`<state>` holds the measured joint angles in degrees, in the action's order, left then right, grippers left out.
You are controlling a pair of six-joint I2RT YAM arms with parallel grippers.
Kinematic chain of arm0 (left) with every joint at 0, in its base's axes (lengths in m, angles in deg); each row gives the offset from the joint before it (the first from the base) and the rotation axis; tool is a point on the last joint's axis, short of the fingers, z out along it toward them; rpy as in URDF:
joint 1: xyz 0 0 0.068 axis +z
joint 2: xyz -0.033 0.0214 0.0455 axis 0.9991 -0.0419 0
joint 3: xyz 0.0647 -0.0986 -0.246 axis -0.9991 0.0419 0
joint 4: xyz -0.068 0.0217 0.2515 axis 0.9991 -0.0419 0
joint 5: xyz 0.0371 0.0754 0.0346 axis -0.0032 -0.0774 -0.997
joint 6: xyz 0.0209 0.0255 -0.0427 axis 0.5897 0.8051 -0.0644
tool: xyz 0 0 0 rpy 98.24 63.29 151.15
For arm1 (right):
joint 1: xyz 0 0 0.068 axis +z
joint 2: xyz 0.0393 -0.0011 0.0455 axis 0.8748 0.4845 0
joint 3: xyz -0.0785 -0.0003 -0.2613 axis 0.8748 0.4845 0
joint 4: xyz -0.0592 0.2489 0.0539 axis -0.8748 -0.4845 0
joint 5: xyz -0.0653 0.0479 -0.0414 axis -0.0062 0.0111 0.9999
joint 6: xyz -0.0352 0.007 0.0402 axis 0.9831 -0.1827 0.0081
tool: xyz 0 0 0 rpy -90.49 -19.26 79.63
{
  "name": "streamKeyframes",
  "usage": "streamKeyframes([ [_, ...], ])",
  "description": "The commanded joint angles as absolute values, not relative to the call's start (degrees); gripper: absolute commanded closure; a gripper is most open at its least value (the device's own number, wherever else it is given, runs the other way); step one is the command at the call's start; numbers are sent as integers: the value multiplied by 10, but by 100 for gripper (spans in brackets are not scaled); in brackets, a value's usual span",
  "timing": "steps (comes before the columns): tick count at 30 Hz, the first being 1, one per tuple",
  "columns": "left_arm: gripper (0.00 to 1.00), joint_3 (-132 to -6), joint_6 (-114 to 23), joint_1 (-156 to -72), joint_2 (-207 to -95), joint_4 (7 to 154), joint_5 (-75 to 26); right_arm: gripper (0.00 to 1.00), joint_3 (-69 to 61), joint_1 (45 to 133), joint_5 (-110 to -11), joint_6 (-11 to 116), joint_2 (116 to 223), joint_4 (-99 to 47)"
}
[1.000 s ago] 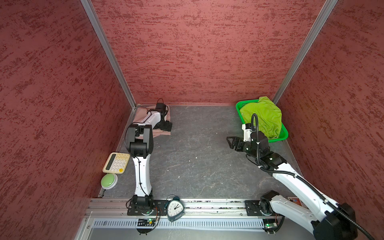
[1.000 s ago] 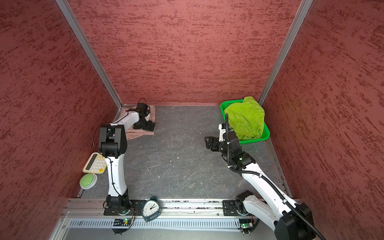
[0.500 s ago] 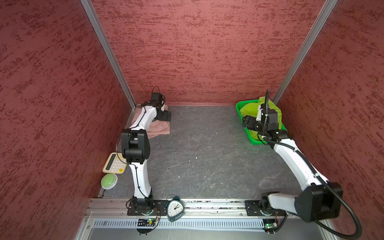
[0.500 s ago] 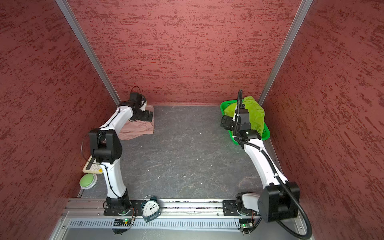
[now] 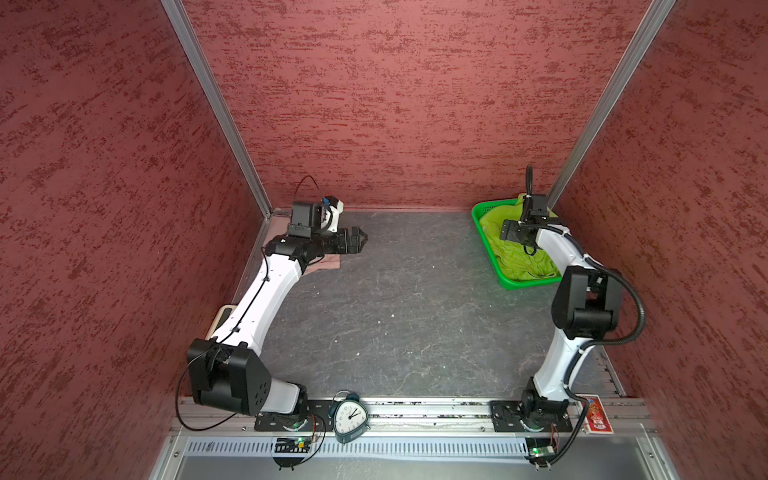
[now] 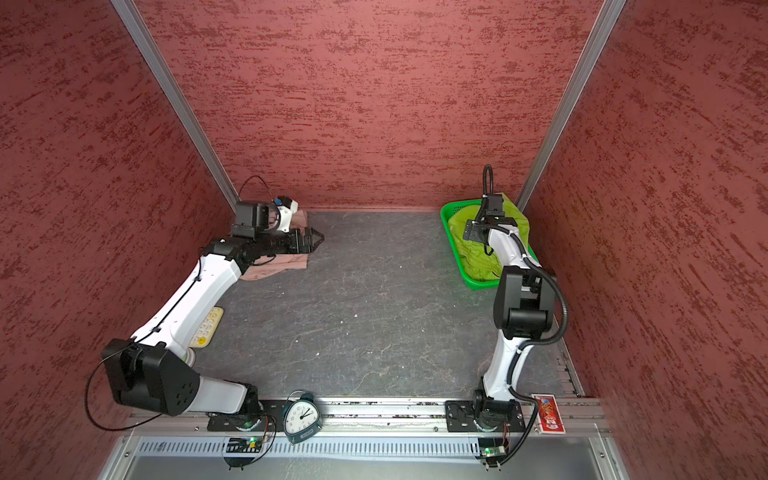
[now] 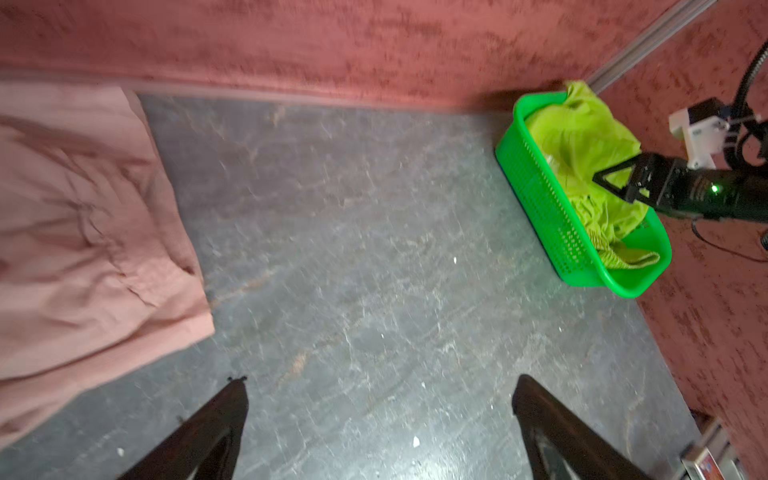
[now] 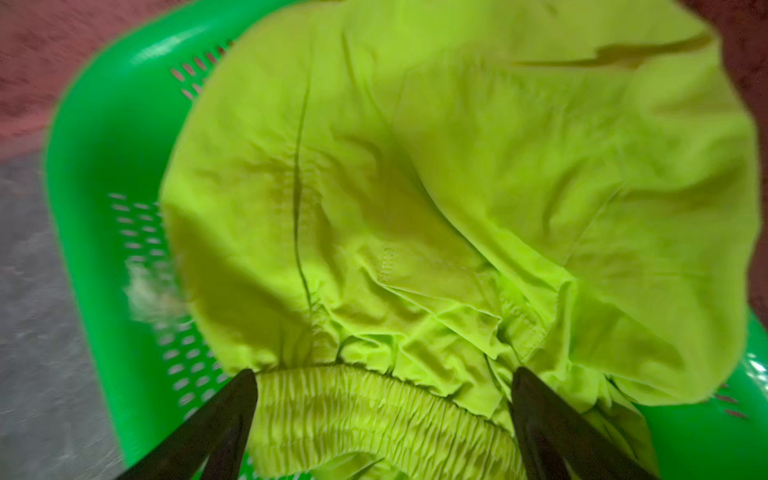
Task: Fold and stack the shorts
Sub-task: 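Withdraw the left gripper while the right gripper grasps the lime-green shorts in the basket, then lift the lime-green shorts out of the basket with the right gripper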
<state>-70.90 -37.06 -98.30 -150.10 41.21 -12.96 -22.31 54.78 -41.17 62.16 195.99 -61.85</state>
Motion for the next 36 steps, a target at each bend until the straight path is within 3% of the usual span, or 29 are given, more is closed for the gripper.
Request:
streamKeyframes([
  [1,1,-677,-384,-996,-1463,431,-114,3,-267,540,-360,654,1986,-656],
  [16,1,-636,-364,-992,-1437,434,-117,5,-282,510,-381,658,2091,-612],
  [20,1,-653,-357,-983,-1443,411,-157,12,-238,509,-394,653,2081,-560],
  [23,1,-660,-363,-971,-1443,408,-155,27,-229,509,-407,648,2087,-551],
  [27,1,-676,-369,-969,-1448,396,-161,56,-192,507,-413,646,2060,-513],
  [30,1,-682,-374,-972,-1447,394,-169,89,-151,505,-434,640,2008,-458],
  [32,1,-684,-377,-973,-1445,393,-175,97,-118,505,-457,632,1965,-416],
  [36,1,-692,-385,-982,-1442,388,-196,100,-65,505,-497,624,1891,-354],
])
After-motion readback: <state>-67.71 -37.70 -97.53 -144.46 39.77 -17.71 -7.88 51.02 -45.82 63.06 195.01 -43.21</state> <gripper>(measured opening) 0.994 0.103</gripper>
